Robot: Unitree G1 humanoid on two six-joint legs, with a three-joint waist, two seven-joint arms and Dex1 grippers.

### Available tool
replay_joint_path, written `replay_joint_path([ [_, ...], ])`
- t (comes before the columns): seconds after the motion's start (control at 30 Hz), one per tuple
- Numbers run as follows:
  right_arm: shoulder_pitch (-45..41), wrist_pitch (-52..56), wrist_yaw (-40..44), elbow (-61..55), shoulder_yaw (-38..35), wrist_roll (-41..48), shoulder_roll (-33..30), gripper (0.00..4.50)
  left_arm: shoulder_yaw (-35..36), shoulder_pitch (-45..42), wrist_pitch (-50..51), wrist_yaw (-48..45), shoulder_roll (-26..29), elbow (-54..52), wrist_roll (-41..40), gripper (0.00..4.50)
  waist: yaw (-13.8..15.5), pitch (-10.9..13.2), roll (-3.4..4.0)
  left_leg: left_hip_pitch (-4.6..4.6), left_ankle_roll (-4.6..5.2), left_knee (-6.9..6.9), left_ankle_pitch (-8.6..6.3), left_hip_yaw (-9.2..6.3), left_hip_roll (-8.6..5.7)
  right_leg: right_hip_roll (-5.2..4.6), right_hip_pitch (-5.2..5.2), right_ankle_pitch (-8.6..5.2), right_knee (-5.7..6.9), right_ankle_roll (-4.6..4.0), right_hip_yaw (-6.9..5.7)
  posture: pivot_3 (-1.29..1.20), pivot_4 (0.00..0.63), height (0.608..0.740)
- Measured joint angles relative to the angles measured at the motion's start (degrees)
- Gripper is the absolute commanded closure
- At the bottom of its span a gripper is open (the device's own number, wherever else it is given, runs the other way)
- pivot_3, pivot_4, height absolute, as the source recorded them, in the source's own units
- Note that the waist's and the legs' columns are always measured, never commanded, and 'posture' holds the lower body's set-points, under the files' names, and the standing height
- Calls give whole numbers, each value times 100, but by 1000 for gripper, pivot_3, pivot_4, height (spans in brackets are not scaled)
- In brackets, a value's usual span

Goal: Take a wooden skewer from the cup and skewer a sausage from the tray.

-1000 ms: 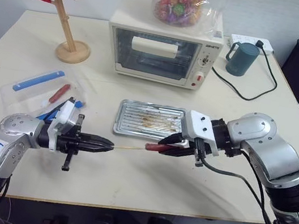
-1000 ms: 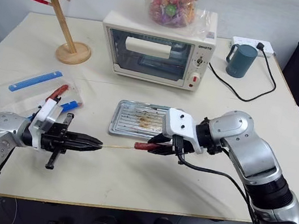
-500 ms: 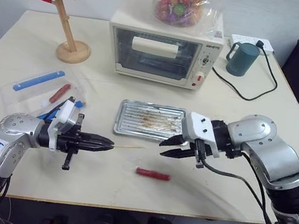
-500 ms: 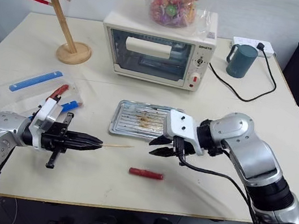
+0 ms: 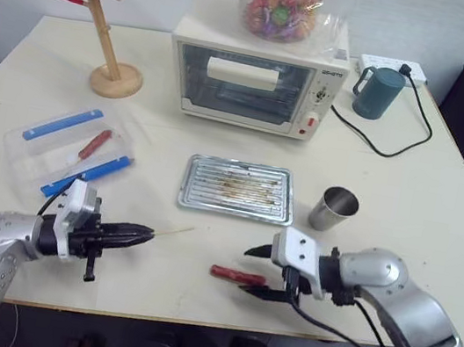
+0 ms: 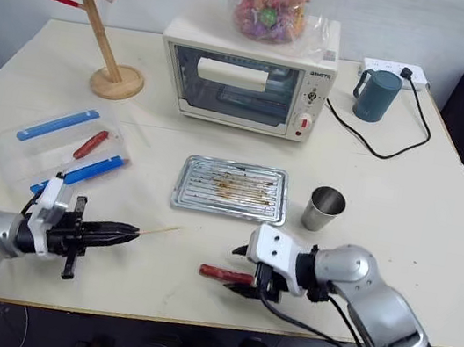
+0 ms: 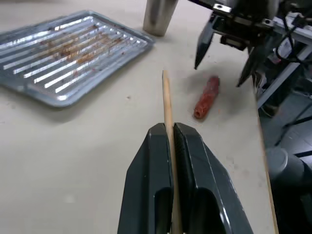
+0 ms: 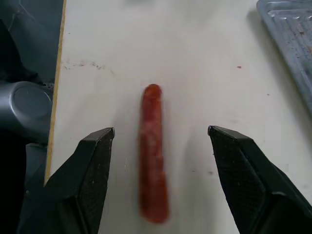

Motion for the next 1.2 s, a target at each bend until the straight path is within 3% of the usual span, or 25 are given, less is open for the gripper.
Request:
replay_joint_path([
  [0.53, 169, -764, -634, 652, 447, -795, 432, 1304, -18, 159, 106, 48, -47, -260, -9, 4500, 1, -1, -1, 10, 1, 2, 2, 0, -1, 0, 8, 0, 4, 0, -1, 0, 150, 740],
  [0.7, 220, -1023, -556, 737, 457, -847, 429, 2602, -21, 110, 135, 50, -50, -261, -9, 4500, 2, -1, -1, 10, 1, 2, 2, 0, -1, 1, 8, 0, 4, 0, -1, 0, 150, 740],
  [0.87, 250, -1201, -488, 773, 461, -911, 429, 2602, -39, 43, 140, 66, -86, -263, -9, 4500, 2, -1, -1, 10, 1, 2, 2, 0, -1, 1, 8, 0, 5, 0, -1, 0, 150, 740],
  [1.03, 264, -1308, -438, 816, 461, -955, 429, 3653, -74, -22, 140, 78, -97, -262, -7, 4500, 2, -1, -1, 10, 1, 3, 2, 0, -1, 1, 9, 0, 6, 0, -1, 0, 150, 740],
  [1.2, 258, -1381, -423, 869, 461, -963, 429, 3653, -77, -57, 140, 83, -97, -262, -7, 4500, 2, -2, -2, 12, 1, 4, 2, 0, -1, 1, 9, 0, 6, 0, -1, 0, 150, 740],
])
